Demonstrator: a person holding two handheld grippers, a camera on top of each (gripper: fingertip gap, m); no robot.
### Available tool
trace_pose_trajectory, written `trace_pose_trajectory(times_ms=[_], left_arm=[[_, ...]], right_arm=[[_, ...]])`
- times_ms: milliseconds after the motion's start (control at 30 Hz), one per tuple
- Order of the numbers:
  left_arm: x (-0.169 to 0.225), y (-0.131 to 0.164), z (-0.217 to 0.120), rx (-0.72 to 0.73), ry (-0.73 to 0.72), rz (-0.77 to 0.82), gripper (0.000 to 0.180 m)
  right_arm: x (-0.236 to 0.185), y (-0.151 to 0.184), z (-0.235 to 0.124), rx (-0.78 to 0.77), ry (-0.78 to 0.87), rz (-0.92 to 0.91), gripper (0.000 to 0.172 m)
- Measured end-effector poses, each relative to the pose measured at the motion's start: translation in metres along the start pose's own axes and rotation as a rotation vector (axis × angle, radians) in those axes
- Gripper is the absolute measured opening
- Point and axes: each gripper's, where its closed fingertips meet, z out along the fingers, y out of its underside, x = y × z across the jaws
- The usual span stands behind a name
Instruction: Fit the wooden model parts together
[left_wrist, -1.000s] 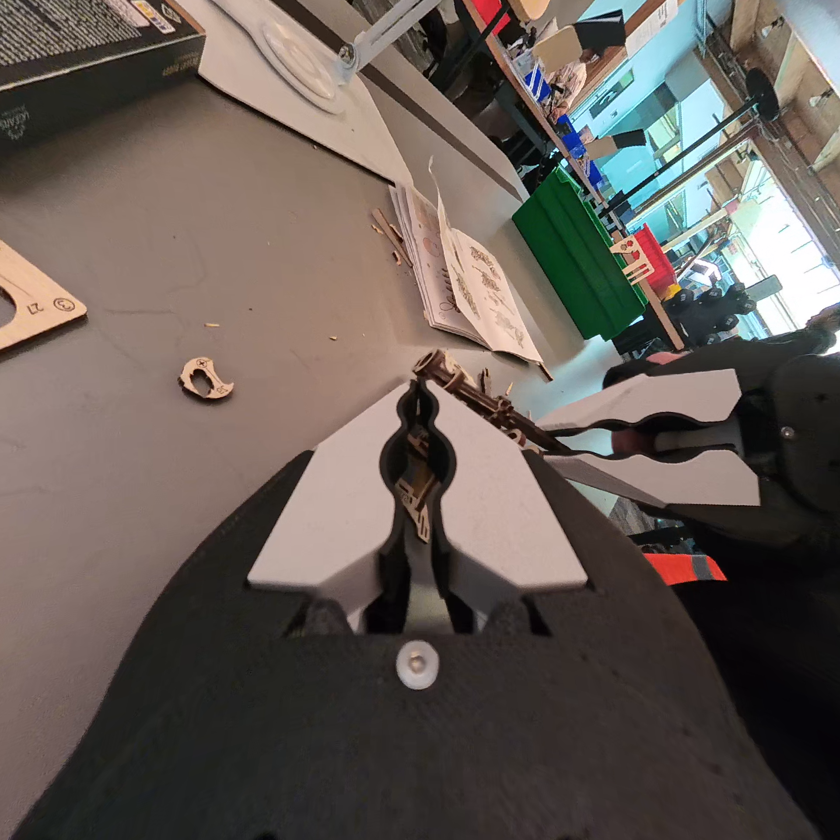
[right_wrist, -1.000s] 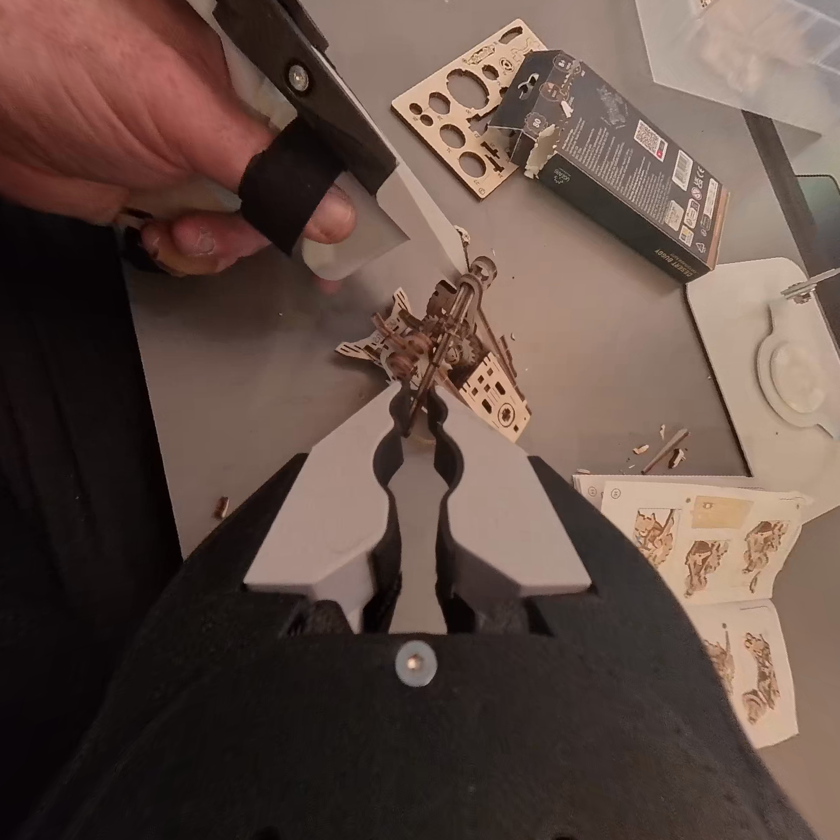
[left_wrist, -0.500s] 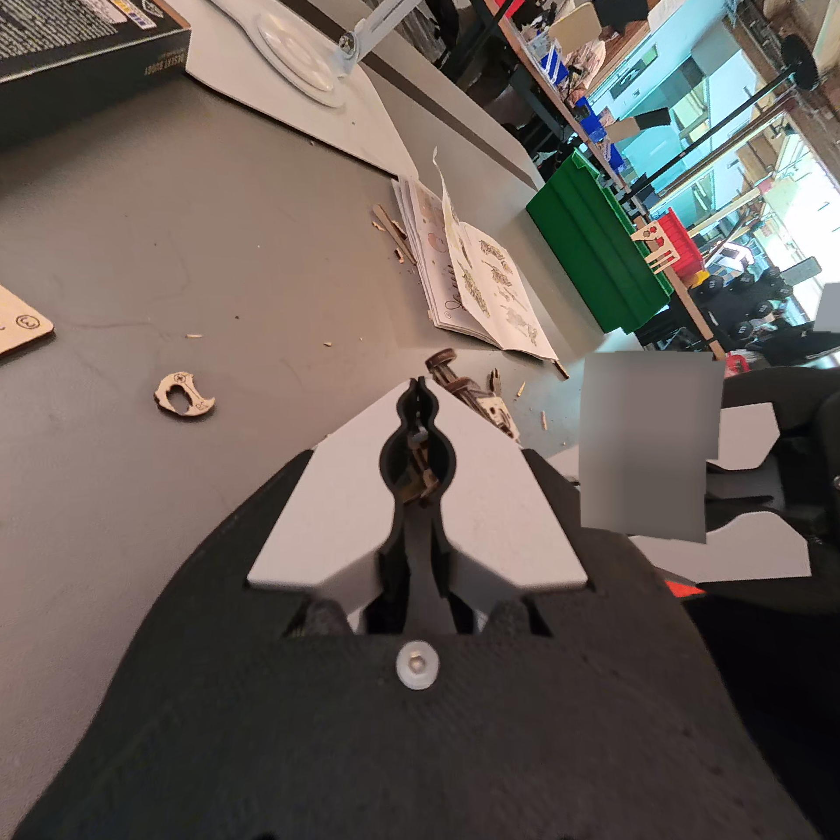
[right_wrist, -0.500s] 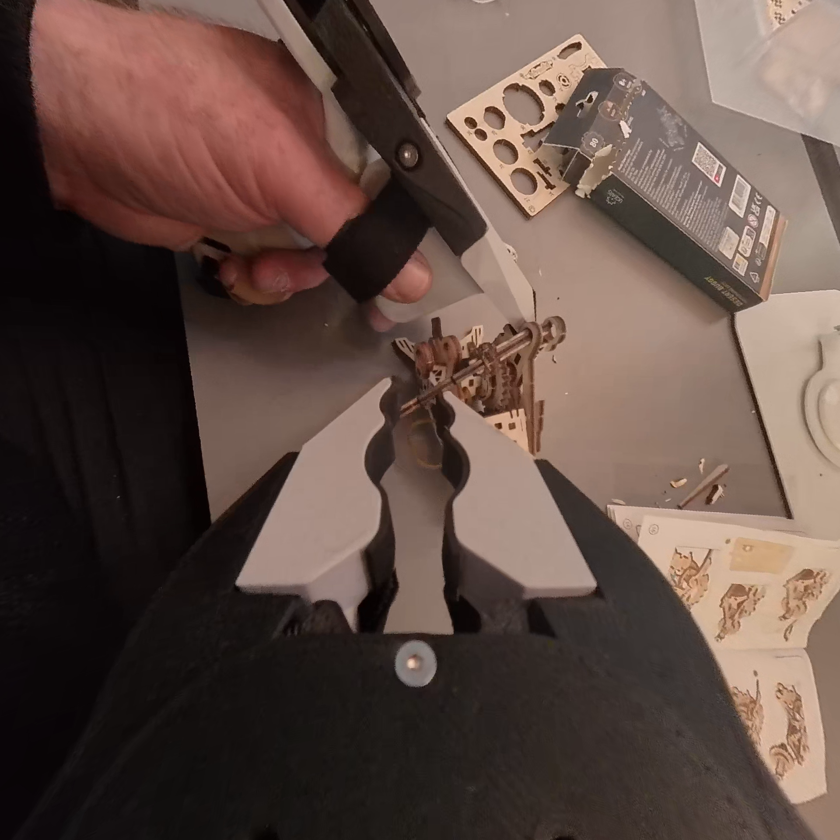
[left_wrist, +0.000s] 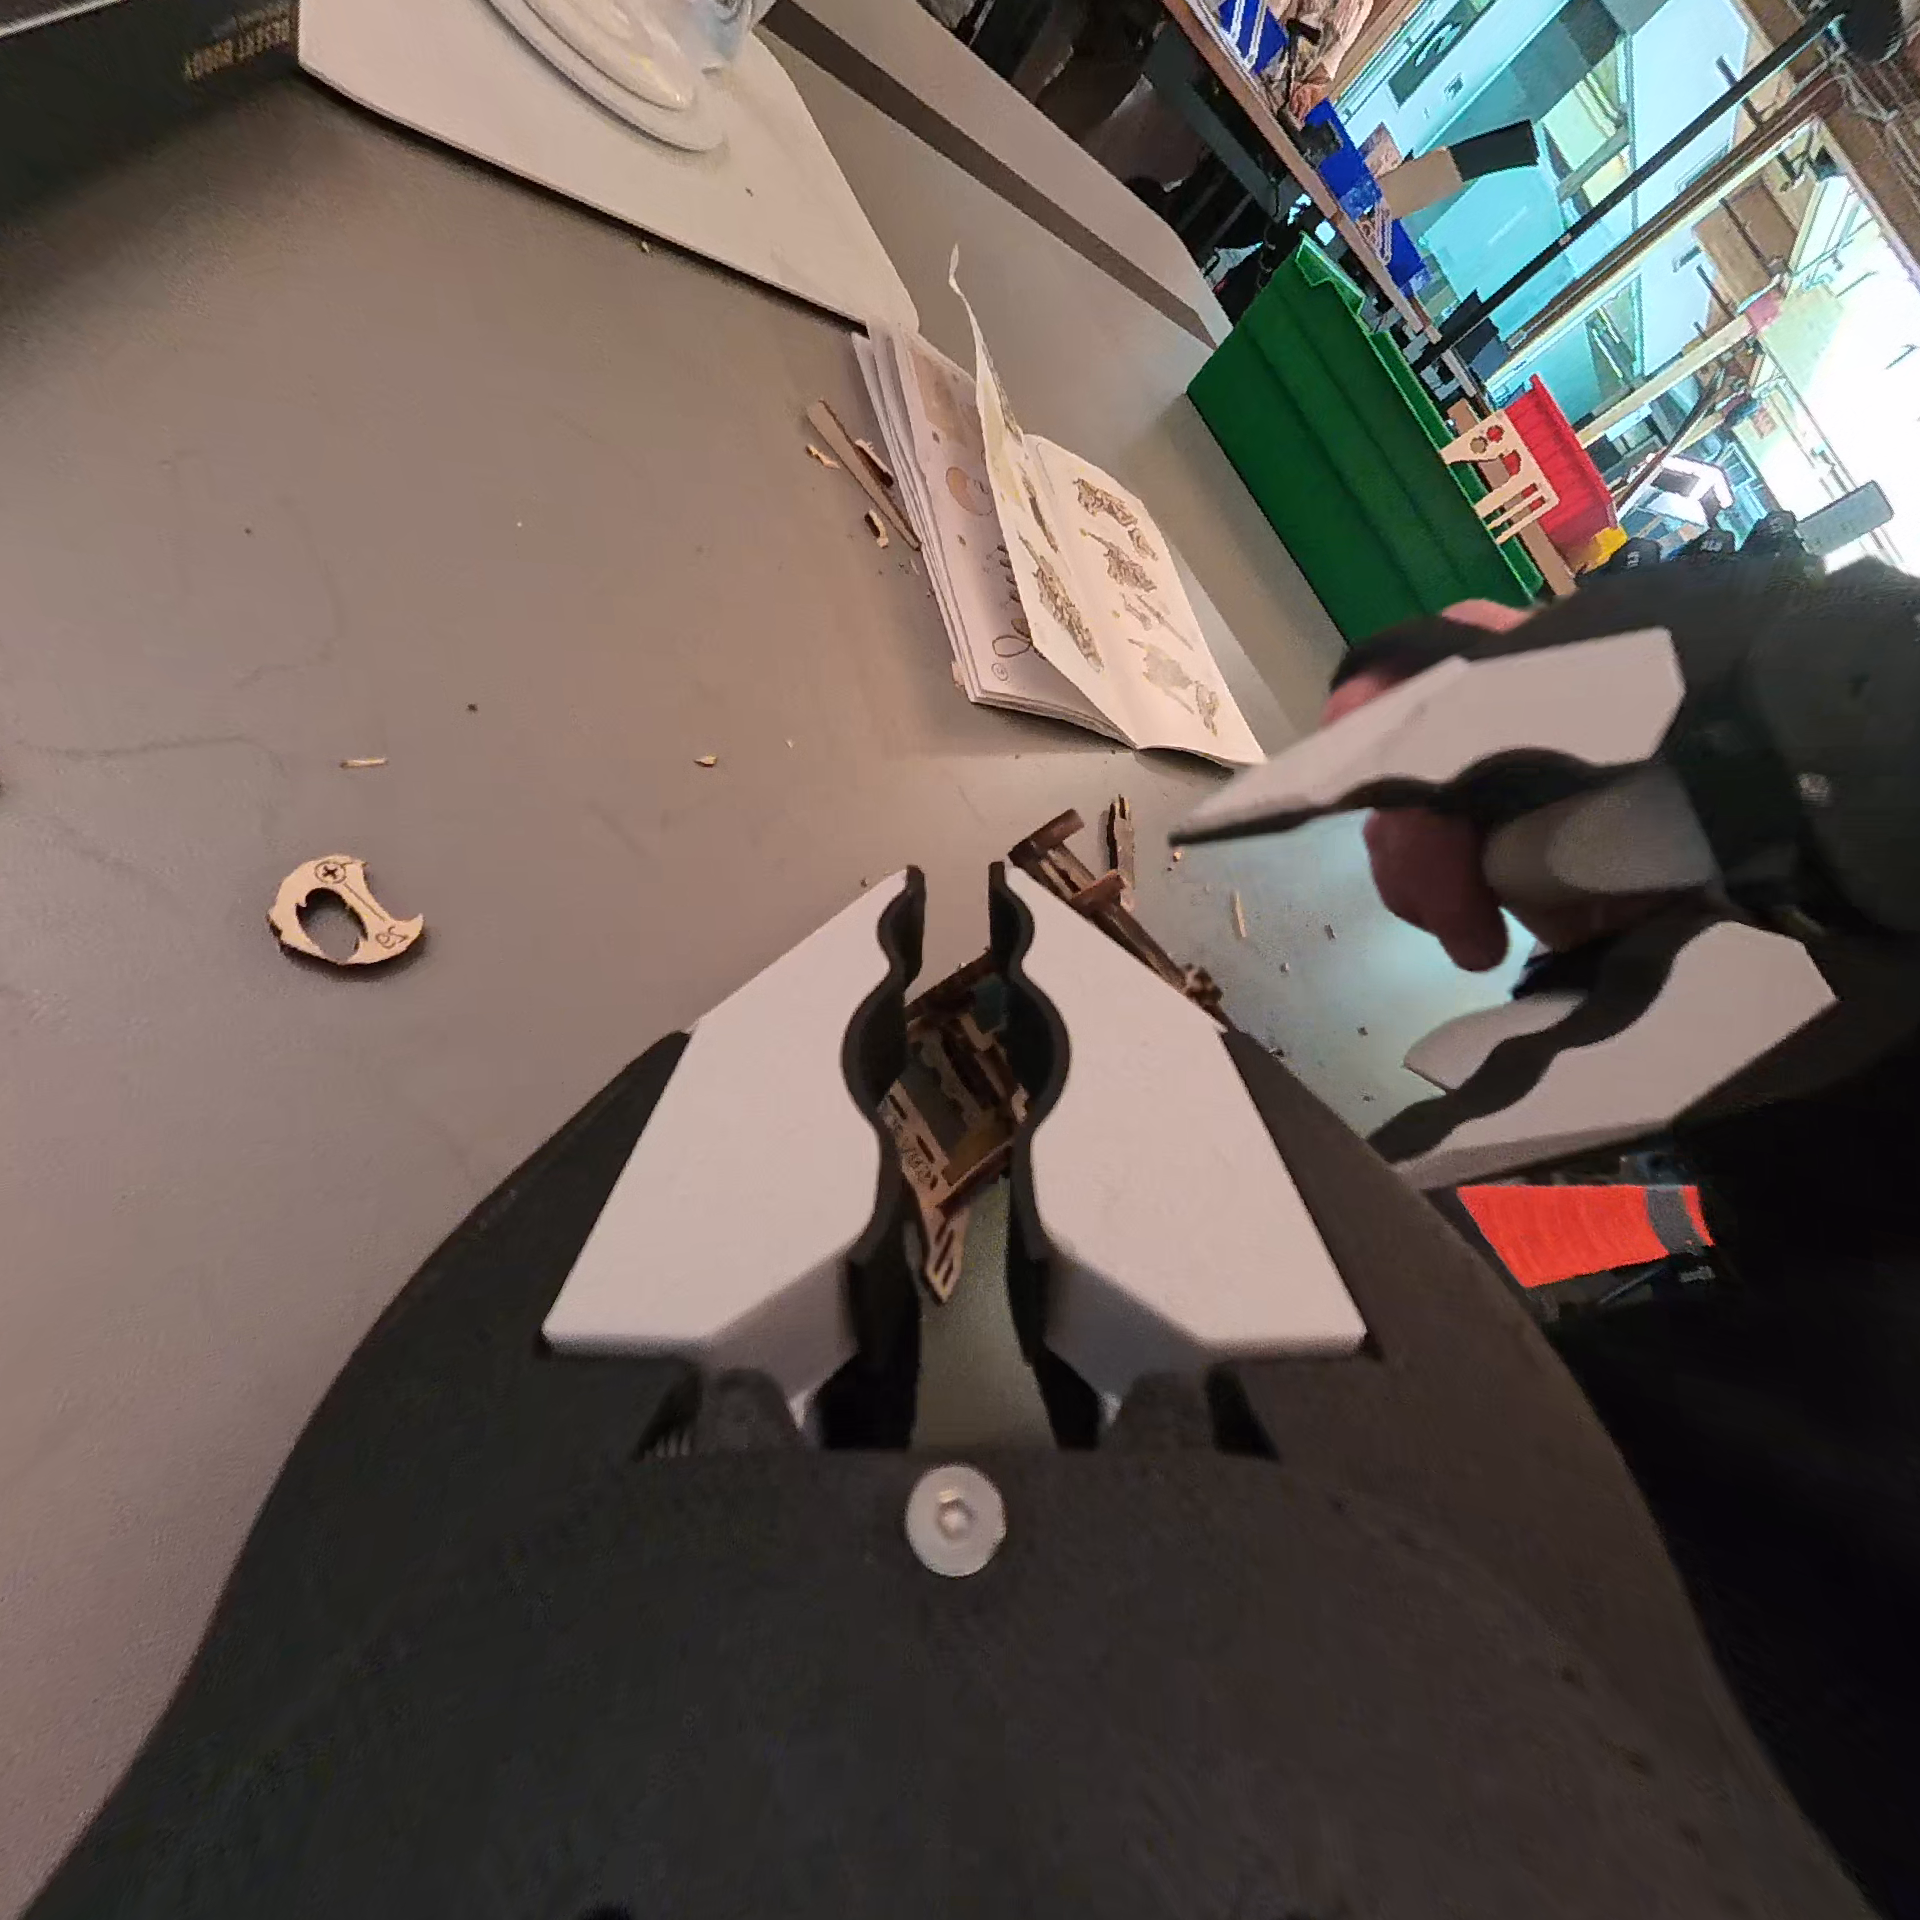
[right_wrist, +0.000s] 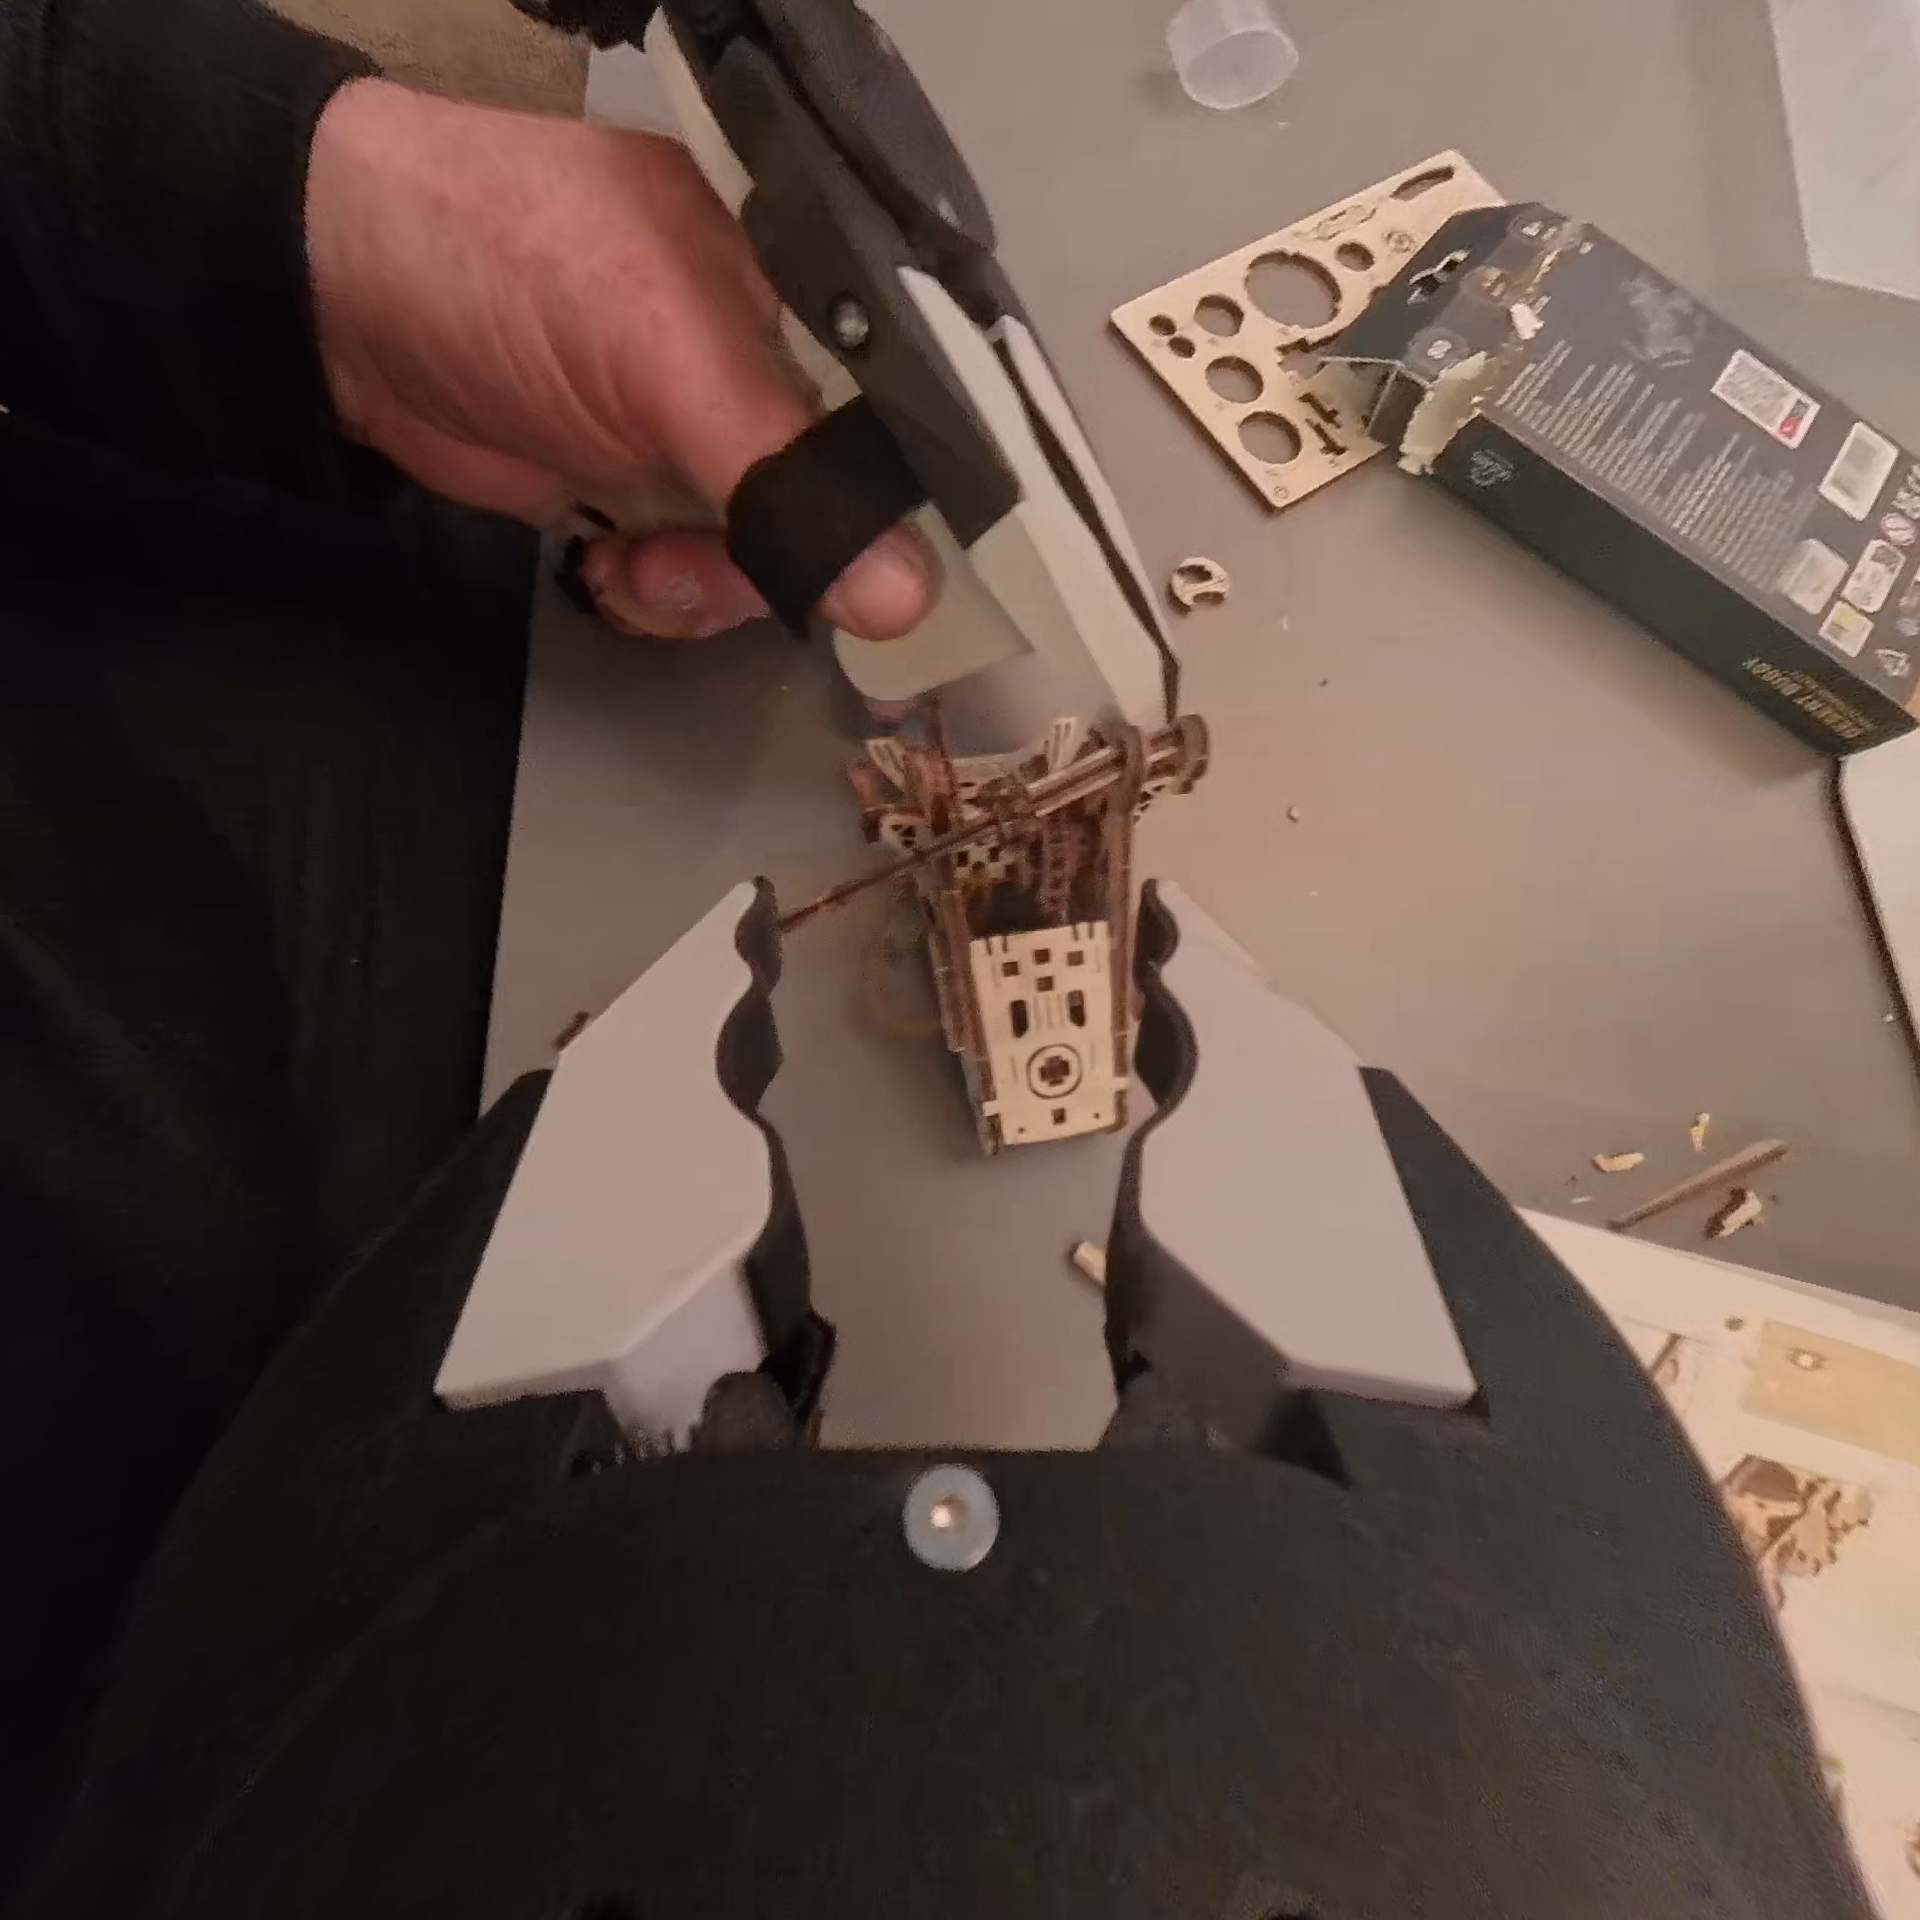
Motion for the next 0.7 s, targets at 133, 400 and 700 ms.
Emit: trace_pose_trajectory(times_ms=[133,400,700], left_arm=[[0.000,0.000,0.000,0.005,-0.004,0.005,0.011],[-0.001,0.002,0.002,-0.010,-0.020,0.015,0.011],[0.001,0.004,0.005,0.001,-0.058,0.042,0.001]], right_arm=[[0.005,0.000,0.009,0.066,-0.099,0.001,0.075],[-0.008,0.010,0.013,0.084,-0.267,-0.075,0.083],[-0.010,0.004,0.022,0.130,-0.268,-0.014,0.089]])
